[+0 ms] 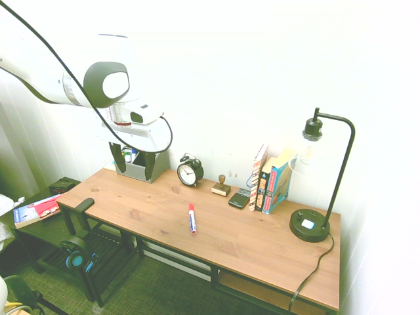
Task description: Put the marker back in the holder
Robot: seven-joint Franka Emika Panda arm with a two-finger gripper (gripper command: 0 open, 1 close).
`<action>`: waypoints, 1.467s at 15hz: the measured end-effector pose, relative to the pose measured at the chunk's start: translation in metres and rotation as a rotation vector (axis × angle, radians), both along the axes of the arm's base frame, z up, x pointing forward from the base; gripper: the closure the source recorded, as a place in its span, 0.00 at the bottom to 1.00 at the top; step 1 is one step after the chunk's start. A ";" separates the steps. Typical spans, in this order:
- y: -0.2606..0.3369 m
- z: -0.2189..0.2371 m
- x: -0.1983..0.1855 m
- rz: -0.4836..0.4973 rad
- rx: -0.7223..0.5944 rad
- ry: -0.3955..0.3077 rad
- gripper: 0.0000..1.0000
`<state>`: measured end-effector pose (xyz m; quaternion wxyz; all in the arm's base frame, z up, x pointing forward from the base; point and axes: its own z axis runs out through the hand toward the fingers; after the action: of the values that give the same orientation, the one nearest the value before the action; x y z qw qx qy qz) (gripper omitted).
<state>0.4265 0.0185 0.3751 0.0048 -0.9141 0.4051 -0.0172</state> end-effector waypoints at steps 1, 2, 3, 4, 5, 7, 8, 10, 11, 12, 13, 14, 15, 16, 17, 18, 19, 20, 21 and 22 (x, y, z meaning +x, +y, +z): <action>0.000 0.000 0.000 0.002 0.000 0.001 0.00; -0.001 -0.001 0.000 0.018 0.000 0.003 0.00; -0.003 -0.001 0.000 0.048 0.001 0.004 0.00; -0.008 -0.002 0.001 0.084 0.003 0.003 0.00; -0.015 -0.004 0.003 0.133 -0.004 -0.004 0.00; -0.030 -0.017 0.007 0.245 -0.025 0.004 0.00; -0.037 -0.026 0.009 0.303 -0.033 0.018 0.00; -0.051 -0.043 0.014 0.398 -0.047 0.026 0.00; -0.055 -0.051 0.018 0.440 -0.050 0.019 0.00; -0.060 -0.059 0.022 0.476 -0.052 0.007 0.00; -0.063 -0.067 0.026 0.496 -0.050 -0.007 0.00; -0.066 -0.074 0.031 0.509 -0.043 -0.023 0.00; -0.069 -0.080 0.037 0.524 -0.037 -0.034 0.00; -0.073 -0.086 0.043 0.542 -0.034 -0.042 0.00; -0.078 -0.092 0.047 0.559 -0.034 -0.047 1.00; -0.083 -0.099 0.048 0.578 -0.037 -0.052 1.00; -0.086 -0.106 0.049 0.595 -0.038 -0.056 1.00; -0.087 -0.113 0.049 0.608 -0.038 -0.064 1.00; -0.088 -0.118 0.051 0.610 -0.036 -0.074 1.00; -0.089 -0.122 0.051 0.608 -0.031 -0.078 1.00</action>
<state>0.4780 -0.0702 0.2535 0.0115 -0.9920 0.1120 -0.0562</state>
